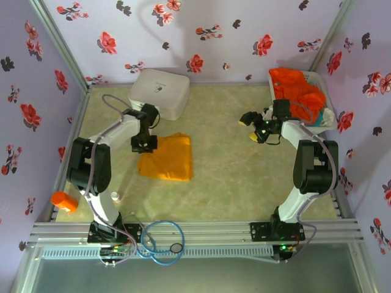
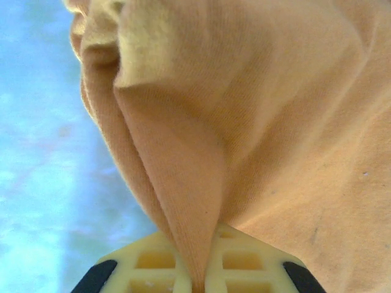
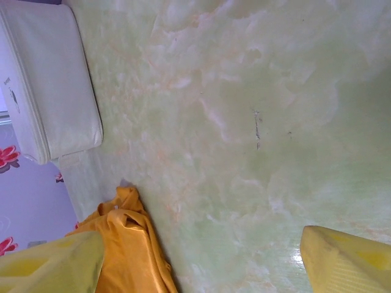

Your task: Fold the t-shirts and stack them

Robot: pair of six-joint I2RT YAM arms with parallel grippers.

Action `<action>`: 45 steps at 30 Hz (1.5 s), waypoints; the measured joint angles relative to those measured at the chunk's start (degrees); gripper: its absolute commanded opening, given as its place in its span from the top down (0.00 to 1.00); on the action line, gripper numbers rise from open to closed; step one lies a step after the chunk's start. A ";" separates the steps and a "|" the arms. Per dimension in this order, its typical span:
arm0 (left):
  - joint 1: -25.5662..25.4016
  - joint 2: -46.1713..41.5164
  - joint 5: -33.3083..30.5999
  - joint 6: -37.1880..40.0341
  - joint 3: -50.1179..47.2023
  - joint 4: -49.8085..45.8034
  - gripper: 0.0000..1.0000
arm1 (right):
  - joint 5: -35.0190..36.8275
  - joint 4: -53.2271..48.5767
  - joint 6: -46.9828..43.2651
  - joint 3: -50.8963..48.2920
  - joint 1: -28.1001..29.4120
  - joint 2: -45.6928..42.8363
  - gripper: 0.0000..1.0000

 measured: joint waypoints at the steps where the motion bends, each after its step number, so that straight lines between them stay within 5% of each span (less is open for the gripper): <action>1: 1.01 -0.42 -1.07 0.44 -0.20 -0.81 1.00 | 0.00 0.00 0.00 0.00 -0.02 -0.07 0.16; 30: 17.97 4.39 -26.62 11.74 4.13 -5.14 1.00 | -0.04 -2.82 -0.31 0.00 0.00 -1.18 0.16; 45: 23.04 13.11 -30.77 15.15 12.61 -2.25 1.00 | -0.42 -4.98 -0.90 0.70 0.09 -1.18 0.16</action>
